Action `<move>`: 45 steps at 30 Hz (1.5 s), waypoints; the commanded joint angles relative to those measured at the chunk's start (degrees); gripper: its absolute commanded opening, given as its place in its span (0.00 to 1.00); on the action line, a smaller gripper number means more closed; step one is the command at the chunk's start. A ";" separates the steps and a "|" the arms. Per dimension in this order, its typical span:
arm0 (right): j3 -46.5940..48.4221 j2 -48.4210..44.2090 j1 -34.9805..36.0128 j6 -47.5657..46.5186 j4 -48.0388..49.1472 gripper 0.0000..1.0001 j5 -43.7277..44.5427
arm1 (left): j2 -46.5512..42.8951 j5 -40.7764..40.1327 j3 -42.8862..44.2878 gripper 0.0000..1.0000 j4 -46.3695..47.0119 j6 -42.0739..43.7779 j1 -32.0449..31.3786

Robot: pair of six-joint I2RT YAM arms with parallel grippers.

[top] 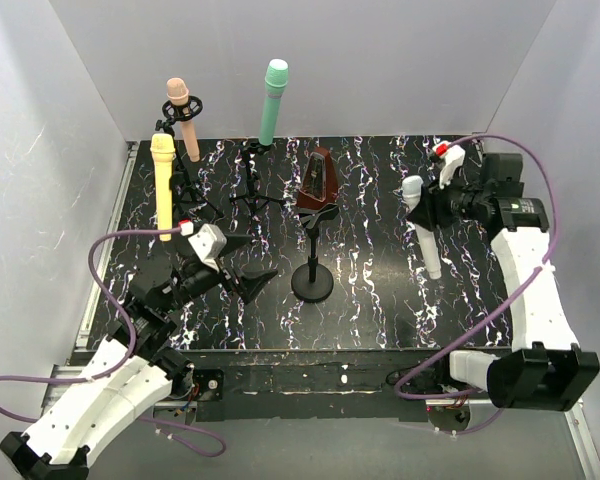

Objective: Attach the microphones to the stand

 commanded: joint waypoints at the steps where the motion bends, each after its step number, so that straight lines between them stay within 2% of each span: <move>1: 9.11 -3.53 -0.30 -4.79 -2.65 0.01 -14.77 | 2.12 4.60 7.51 0.98 -2.35 -4.12 0.25; 6: 14.31 -3.70 -0.12 -6.29 -3.63 0.01 -28.65 | 4.94 6.36 11.82 0.98 -3.85 -4.74 0.25; 13: 13.61 -3.89 3.03 -5.85 6.13 0.01 -41.06 | 7.84 10.23 14.90 0.98 -4.20 -2.10 0.25; 19: 15.98 -0.63 9.80 -9.28 8.15 0.01 -40.02 | 15.04 14.01 19.12 0.98 -2.97 1.06 0.25; 23: 18.18 2.26 12.53 -6.57 11.92 0.01 -38.35 | 19.52 15.59 20.01 0.98 -1.13 6.58 0.25; 27: 19.15 4.11 13.94 -4.97 15.88 0.01 -37.55 | 22.60 19.37 18.95 0.98 2.56 13.97 0.16; 30: 18.36 5.08 15.60 -3.57 19.30 0.01 -37.90 | 25.24 19.81 18.08 0.98 8.71 16.00 0.16; 35: 17.30 6.49 17.36 -1.02 23.45 0.01 -37.64 | 31.04 19.21 16.41 0.98 16.79 15.14 0.16; 45: 17.48 9.04 20.97 -0.23 25.55 0.01 -36.15 | 33.42 15.16 14.03 0.98 26.38 8.63 0.16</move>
